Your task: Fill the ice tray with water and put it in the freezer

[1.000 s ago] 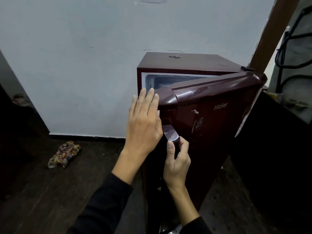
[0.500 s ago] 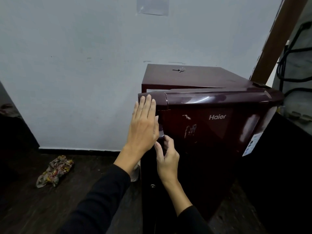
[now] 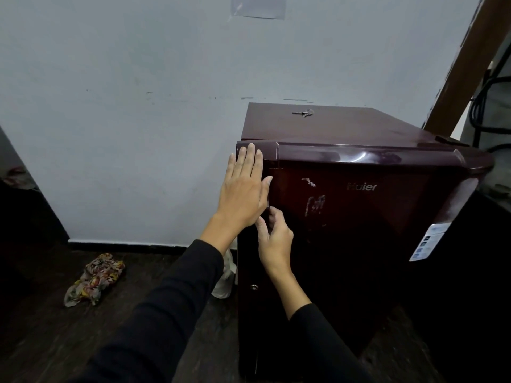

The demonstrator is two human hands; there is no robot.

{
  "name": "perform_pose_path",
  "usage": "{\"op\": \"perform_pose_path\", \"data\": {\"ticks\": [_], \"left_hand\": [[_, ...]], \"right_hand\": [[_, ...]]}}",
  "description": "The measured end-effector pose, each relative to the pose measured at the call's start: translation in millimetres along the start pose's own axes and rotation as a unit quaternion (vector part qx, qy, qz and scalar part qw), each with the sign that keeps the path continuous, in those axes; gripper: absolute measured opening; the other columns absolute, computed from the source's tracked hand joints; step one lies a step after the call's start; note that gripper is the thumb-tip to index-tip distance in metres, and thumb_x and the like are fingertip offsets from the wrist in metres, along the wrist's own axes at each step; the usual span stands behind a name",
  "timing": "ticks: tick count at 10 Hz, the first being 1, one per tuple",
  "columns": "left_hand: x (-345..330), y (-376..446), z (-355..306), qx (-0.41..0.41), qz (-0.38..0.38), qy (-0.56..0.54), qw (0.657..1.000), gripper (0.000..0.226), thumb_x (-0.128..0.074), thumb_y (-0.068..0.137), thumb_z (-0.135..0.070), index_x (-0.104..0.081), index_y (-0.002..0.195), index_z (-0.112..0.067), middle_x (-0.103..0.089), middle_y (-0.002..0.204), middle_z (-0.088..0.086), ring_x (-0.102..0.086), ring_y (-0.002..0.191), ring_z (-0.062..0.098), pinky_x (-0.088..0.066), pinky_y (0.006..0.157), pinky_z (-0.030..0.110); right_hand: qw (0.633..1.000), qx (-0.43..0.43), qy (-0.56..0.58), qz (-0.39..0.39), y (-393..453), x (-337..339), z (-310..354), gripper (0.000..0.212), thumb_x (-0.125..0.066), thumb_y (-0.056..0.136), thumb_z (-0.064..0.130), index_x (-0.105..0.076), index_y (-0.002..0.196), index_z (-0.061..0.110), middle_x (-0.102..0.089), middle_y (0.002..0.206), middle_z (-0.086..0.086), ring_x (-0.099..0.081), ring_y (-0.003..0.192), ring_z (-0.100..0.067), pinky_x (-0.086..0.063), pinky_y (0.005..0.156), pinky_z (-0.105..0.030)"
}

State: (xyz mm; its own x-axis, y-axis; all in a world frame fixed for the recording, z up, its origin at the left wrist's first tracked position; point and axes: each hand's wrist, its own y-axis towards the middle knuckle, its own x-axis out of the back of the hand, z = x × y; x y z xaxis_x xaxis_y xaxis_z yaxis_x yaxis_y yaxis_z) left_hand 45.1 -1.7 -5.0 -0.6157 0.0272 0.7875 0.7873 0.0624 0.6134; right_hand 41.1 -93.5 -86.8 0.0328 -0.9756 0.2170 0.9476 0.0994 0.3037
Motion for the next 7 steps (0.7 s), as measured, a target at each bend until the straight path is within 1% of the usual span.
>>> {"op": "perform_pose_path", "data": {"ticks": [2, 4, 5, 6, 7], "left_hand": [[-3.7, 0.0, 1.3, -0.001, -0.001, -0.014, 1.000, 0.068, -0.009, 0.095, -0.041, -0.022, 0.149, -0.001, -0.016, 0.158, 0.019, -0.011, 0.148, 0.030, 0.000, 0.119, 0.038], [-4.6, -2.2, -3.9, 0.017, 0.010, -0.032, 0.999, 0.067, -0.011, 0.096, -0.041, -0.017, 0.150, -0.002, -0.009, 0.159, 0.017, -0.004, 0.148, 0.028, 0.002, 0.120, 0.037], [-0.8, -1.5, -3.9, 0.028, 0.021, -0.044, 0.998, 0.059, -0.027, 0.102, -0.035, -0.014, 0.151, -0.004, -0.006, 0.160, 0.014, -0.001, 0.149, 0.025, 0.004, 0.119, 0.037], [6.6, -0.6, -5.7, 0.028, 0.028, -0.067, 0.997, 0.058, -0.031, 0.102, -0.032, -0.013, 0.152, -0.006, -0.004, 0.161, 0.012, 0.001, 0.149, 0.024, 0.005, 0.119, 0.037], [17.4, 3.5, -6.7, 0.046, 0.047, -0.104, 0.992, 0.055, -0.032, 0.102, -0.030, -0.019, 0.151, -0.006, -0.009, 0.161, 0.012, -0.004, 0.149, 0.024, 0.004, 0.118, 0.038]], "right_hand": [[1.000, 0.000, -0.009, -0.003, 1.0, -1.8, -2.5, 0.043, -0.057, 0.096, 0.029, -0.052, 0.133, 0.009, -0.061, 0.128, -0.012, -0.057, 0.121, -0.021, -0.048, 0.100, -0.032], [0.999, -0.010, -0.030, 0.009, 0.4, 4.0, 3.3, 0.040, -0.056, 0.096, 0.026, -0.051, 0.133, 0.011, -0.061, 0.128, -0.009, -0.056, 0.121, -0.019, -0.048, 0.097, -0.032], [0.997, -0.039, -0.053, 0.036, 4.6, 10.0, 8.6, 0.043, -0.057, 0.095, 0.031, -0.049, 0.134, 0.015, -0.059, 0.131, -0.008, -0.056, 0.120, -0.020, -0.049, 0.098, -0.039], [0.988, -0.073, -0.094, 0.099, 9.9, 20.1, 22.1, 0.046, -0.058, 0.093, 0.037, -0.049, 0.133, 0.017, -0.056, 0.134, -0.007, -0.055, 0.121, -0.023, -0.048, 0.099, -0.043], [0.976, -0.069, -0.186, 0.096, 17.4, 33.2, 37.4, 0.044, -0.062, 0.088, 0.040, -0.057, 0.127, 0.020, -0.062, 0.125, -0.003, -0.058, 0.116, -0.024, -0.048, 0.096, -0.040]]}}
